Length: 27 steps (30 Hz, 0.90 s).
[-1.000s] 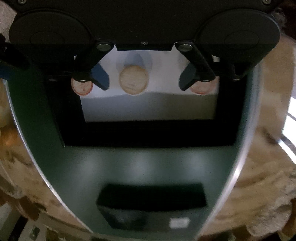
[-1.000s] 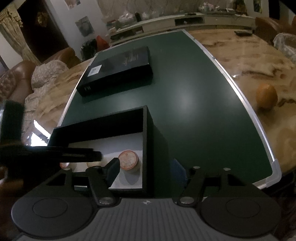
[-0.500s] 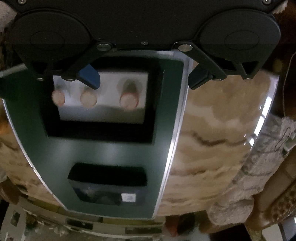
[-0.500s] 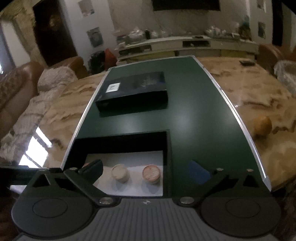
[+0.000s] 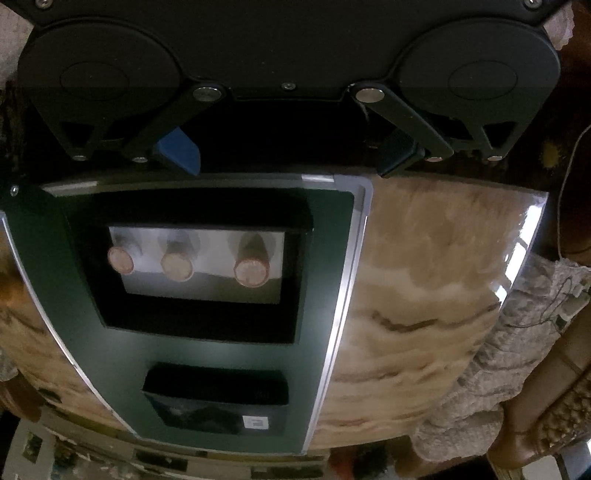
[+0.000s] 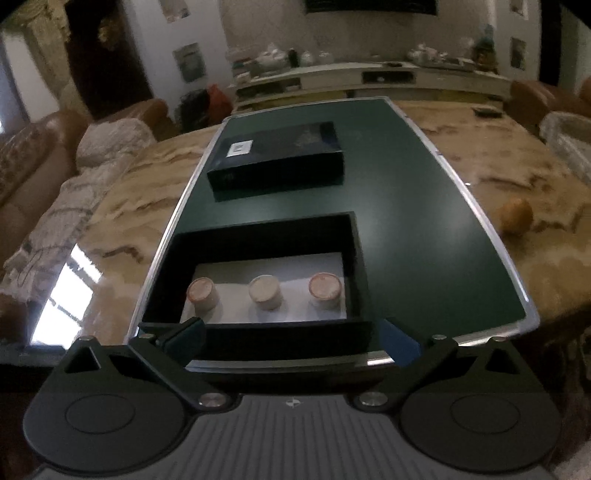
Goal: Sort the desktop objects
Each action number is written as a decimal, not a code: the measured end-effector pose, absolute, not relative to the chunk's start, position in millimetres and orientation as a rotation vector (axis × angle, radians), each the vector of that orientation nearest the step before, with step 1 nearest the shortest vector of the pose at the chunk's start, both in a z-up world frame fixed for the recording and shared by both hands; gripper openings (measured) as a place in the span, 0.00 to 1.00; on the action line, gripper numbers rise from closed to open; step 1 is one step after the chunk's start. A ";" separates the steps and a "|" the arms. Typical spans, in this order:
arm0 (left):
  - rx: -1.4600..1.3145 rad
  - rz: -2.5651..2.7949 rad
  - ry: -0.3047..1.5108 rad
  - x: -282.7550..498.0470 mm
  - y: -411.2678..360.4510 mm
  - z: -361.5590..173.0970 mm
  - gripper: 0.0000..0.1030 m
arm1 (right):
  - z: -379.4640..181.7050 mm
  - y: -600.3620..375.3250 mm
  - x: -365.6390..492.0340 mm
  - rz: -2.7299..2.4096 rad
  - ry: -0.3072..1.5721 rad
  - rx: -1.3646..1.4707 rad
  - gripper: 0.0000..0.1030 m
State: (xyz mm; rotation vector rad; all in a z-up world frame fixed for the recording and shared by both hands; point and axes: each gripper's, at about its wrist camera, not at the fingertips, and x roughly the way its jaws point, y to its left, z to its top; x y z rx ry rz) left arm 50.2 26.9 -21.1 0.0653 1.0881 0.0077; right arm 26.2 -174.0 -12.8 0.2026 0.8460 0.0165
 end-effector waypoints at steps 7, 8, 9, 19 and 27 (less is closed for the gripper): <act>0.062 0.002 1.080 38.9 26.0 -16.0 1.00 | -9.3 -167.2 15.3 0.045 0.855 0.170 1.00; 0.061 0.001 1.078 38.0 26.2 -15.1 1.00 | -8.7 -166.2 15.0 0.047 0.858 0.165 1.00; 0.059 0.001 1.076 37.2 26.4 -14.3 1.00 | -8.2 -165.1 14.9 0.050 0.861 0.159 1.00; 0.060 0.000 1.086 36.5 26.3 -14.9 1.00 | -8.0 -152.1 10.3 0.084 0.879 0.111 1.00; 0.058 -0.003 1.085 35.1 26.0 -15.0 1.00 | -10.0 -149.9 11.7 0.081 0.889 0.111 1.00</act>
